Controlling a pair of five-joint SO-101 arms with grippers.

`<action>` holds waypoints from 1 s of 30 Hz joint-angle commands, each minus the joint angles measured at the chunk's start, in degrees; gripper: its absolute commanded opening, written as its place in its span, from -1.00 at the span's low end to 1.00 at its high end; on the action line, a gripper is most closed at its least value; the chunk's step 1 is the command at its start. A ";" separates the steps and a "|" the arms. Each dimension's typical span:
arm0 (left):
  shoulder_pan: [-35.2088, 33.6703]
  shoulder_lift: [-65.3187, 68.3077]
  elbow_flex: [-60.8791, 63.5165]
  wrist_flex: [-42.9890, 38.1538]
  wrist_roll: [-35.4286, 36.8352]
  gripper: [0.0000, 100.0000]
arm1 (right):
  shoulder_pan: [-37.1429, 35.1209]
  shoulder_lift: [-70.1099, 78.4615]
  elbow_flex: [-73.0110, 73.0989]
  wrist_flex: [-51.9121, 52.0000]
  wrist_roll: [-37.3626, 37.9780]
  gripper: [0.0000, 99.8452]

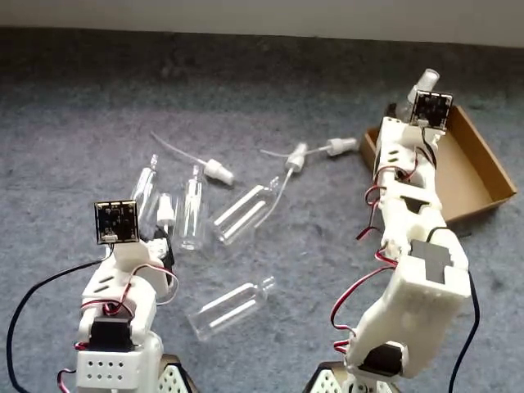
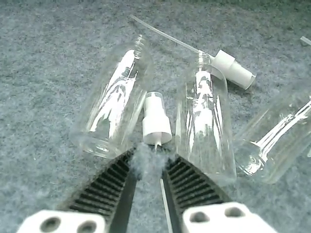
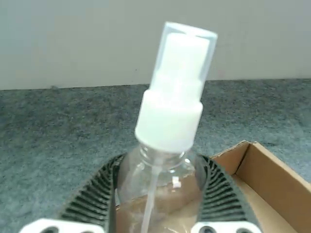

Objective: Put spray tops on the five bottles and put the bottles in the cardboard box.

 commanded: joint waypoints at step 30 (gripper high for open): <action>-0.13 -0.57 1.19 0.09 0.18 -0.99 | -1.63 -1.54 4.26 -1.19 -0.26 -0.42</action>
